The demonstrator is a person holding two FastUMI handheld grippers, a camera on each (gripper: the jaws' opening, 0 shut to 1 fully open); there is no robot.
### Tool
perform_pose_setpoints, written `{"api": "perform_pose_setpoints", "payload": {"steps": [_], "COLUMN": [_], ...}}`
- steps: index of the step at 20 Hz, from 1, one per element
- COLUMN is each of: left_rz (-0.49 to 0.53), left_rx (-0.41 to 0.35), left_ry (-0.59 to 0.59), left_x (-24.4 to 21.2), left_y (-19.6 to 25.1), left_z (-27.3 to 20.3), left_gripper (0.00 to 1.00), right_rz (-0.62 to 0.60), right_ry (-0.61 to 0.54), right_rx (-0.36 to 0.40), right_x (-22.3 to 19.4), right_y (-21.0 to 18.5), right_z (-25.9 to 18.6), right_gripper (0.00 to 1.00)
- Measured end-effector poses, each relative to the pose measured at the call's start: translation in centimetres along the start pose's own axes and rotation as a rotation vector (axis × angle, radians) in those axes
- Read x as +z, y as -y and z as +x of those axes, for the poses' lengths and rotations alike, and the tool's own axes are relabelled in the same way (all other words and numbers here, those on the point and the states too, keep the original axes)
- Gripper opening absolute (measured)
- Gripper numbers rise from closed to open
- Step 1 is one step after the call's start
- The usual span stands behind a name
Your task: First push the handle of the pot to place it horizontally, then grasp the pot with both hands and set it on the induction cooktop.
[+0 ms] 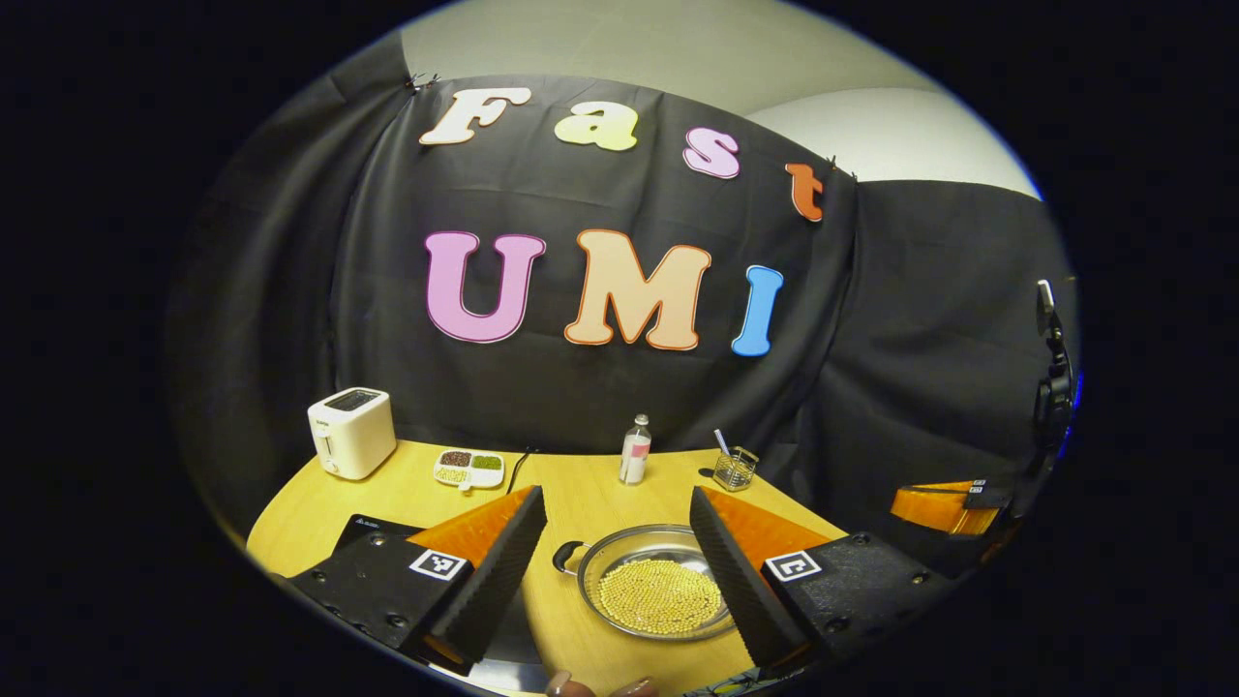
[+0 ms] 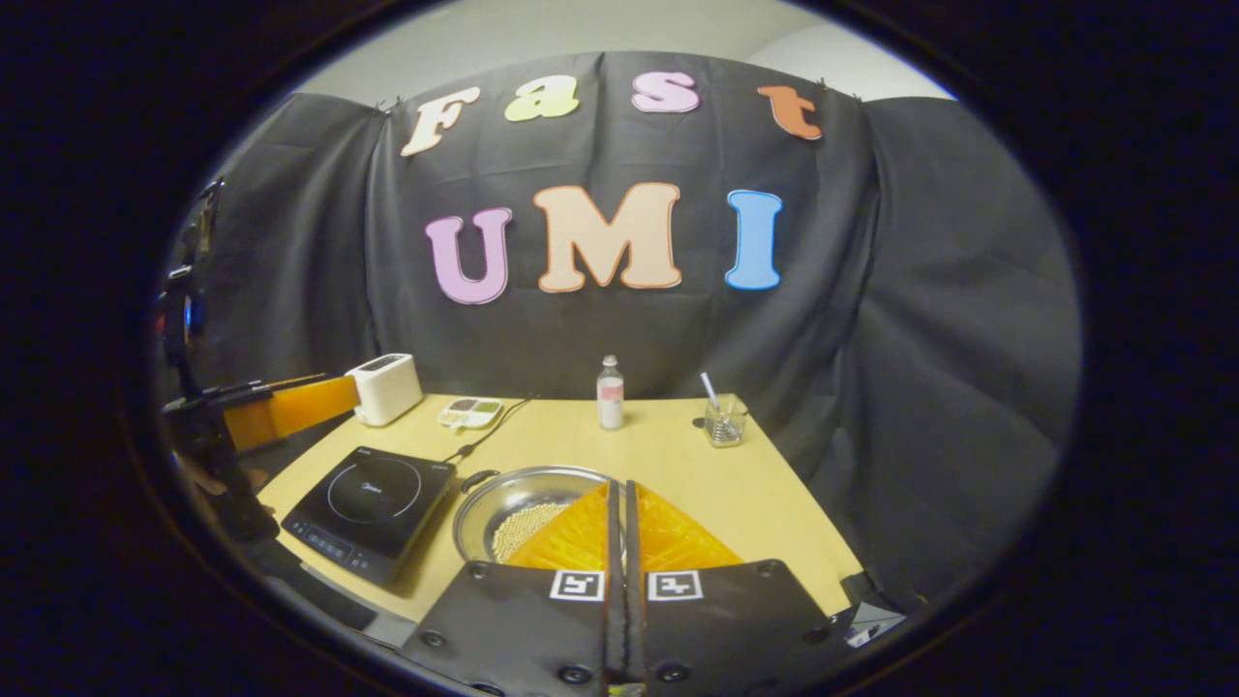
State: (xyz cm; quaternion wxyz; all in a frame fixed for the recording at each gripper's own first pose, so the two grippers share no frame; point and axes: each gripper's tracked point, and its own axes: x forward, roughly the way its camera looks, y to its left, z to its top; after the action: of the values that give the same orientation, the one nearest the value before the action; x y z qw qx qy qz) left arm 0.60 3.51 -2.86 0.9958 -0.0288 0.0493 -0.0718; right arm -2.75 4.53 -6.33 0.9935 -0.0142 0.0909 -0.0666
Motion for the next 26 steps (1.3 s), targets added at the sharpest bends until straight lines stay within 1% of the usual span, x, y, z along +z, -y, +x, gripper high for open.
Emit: {"api": "perform_pose_setpoints", "payload": {"steps": [4, 6, 7, 8, 9, 10, 11, 12, 13, 14, 16, 17, 18, 21, 24, 25, 26], "left_rz": [-0.012, -0.033, -0.046, -0.055, -0.061, -0.065, -0.069, -0.073, -0.074, -0.074, -0.077, -0.078, -0.079, -0.074, -0.062, -0.059, -0.057], "left_rx": [-0.006, -0.003, 0.002, 0.010, 0.025, 0.046, 0.065, 0.079, 0.092, 0.107, 0.138, 0.157, 0.175, 0.236, 0.303, 0.323, 0.344], "left_ry": [-0.010, -0.031, -0.035, -0.037, -0.042, -0.048, -0.058, -0.063, -0.074, -0.084, -0.102, -0.111, -0.115, -0.133, -0.144, -0.148, -0.152], "left_x": [-0.3, -1.0, -1.1, -1.2, -1.4, -1.7, -2.1, -2.3, -2.7, -3.0, -3.7, -4.0, -4.2, -4.8, -5.1, -5.3, -5.4], "left_y": [-0.1, 0.0, 0.1, 0.1, 0.1, -0.1, -0.2, -0.1, 0.1, 0.1, 0.1, 0.1, 0.0, -0.5, -1.1, -1.2, -1.4], "left_z": [0.3, 0.6, 0.7, 0.9, 1.2, 1.4, 1.7, 1.9, 2.1, 2.4, 2.7, 2.8, 2.8, 2.8, 2.3, 2.1, 1.9], "left_gripper": [0.96, 0.96, 0.97, 0.96, 0.96, 0.96, 0.96, 0.96, 0.96, 0.96, 0.97, 0.96, 0.97, 0.96, 0.97, 0.97, 0.97], "right_rz": [0.005, -0.022, -0.035, -0.044, -0.045, -0.036, -0.024, -0.016, -0.015, -0.016, -0.033, -0.047, -0.057, -0.055, -0.082, -0.087, -0.088], "right_ry": [-0.053, -0.090, -0.117, -0.142, -0.164, -0.200, -0.242, -0.282, -0.322, -0.355, -0.408, -0.429, -0.450, -0.518, -0.574, -0.587, -0.595], "right_rx": [0.035, 0.053, 0.069, 0.079, 0.091, 0.113, 0.129, 0.140, 0.145, 0.159, 0.192, 0.212, 0.233, 0.302, 0.353, 0.369, 0.384], "right_x": [-1.8, -2.9, -3.8, -4.7, -5.4, -6.7, -8.3, -9.9, -11.5, -12.8, -15.2, -16.2, -17.1, -19.9, -22.3, -22.6, -22.9], "right_y": [-1.1, -1.3, -1.6, -1.5, -1.3, -1.2, -1.0, -0.5, 0.2, 0.4, 0.5, 0.5, 0.5, 0.1, 0.4, 0.3, 0.4], "right_z": [0.7, 1.0, 1.6, 1.8, 2.4, 2.9, 3.3, 3.9, 4.4, 4.7, 5.2, 5.5, 5.9, 6.6, 7.6, 7.9, 8.1], "right_gripper": [0.00, 0.00, 0.02, 0.02, 0.00, 0.00, 0.02, 0.02, 0.00, 0.02, 0.03, 0.00, 0.02, 0.02, 0.03, 0.03, 0.00]}}
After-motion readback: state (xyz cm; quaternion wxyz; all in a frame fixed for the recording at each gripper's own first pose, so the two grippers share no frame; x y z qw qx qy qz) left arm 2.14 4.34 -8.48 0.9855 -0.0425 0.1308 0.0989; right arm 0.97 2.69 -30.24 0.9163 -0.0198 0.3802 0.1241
